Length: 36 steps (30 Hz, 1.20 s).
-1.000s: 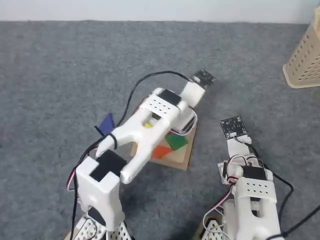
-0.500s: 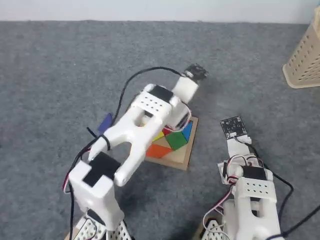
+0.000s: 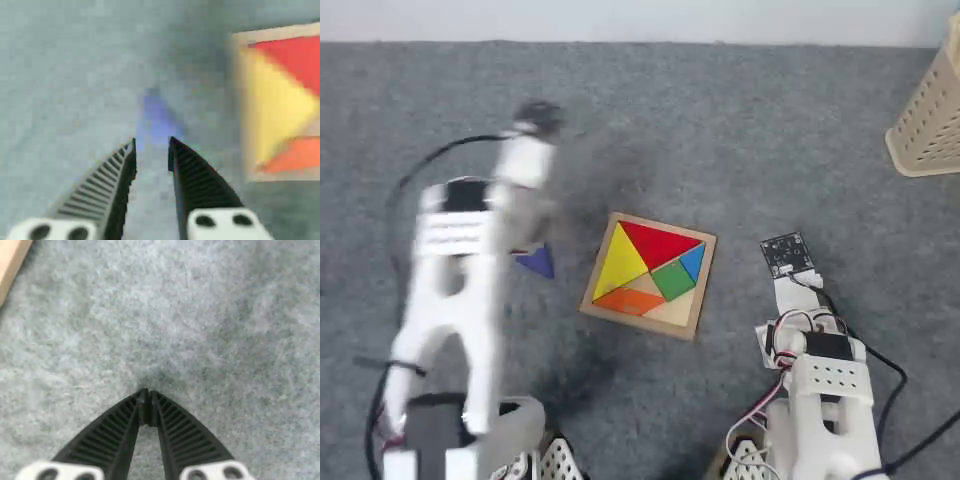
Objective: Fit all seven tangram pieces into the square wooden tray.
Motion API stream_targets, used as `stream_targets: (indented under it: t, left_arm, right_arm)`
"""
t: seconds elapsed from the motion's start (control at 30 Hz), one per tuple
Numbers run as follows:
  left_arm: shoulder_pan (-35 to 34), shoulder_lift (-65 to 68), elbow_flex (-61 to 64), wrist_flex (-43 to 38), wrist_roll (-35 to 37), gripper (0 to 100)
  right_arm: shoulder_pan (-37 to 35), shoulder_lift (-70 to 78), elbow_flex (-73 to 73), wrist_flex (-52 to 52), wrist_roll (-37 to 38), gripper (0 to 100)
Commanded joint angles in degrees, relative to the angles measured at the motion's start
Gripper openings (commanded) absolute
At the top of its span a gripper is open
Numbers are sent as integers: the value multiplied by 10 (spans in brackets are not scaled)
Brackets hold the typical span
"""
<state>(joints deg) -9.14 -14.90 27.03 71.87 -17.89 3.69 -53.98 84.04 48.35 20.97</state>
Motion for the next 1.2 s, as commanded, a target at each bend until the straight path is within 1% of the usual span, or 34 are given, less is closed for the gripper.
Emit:
stream_targets:
  t: [0.0,0.1,0.2,0.33,0.5,0.6,0.73,0.87,1.17]
  left_arm:
    - [-122,-21,-1,-4,-2,141]
    - [-127,25,-1,-7,15,209]
    - [-109,84,-12,-17,42,216]
    - [-89,166,-62,-20,91,218]
    - [-81,252,-114,-20,114,218]
    - [-81,292,-134,-20,143,219]
    - [-77,323,-142,-45,166,239]
    - [-76,349,-144,-63,171,241]
    - [-42,364,-144,-44,171,235]
  right_arm:
    - [5,3,-36,-7,6,6]
    - [5,3,-36,-7,6,6]
    - [5,3,-36,-7,6,6]
    - [5,3,-36,-7,6,6]
    - [5,3,-35,-7,20,6]
    - [5,3,-35,-7,21,6]
    - [5,3,-35,-7,21,6]
    - [5,3,-35,-7,21,6]
    - [5,3,-35,-7,21,6]
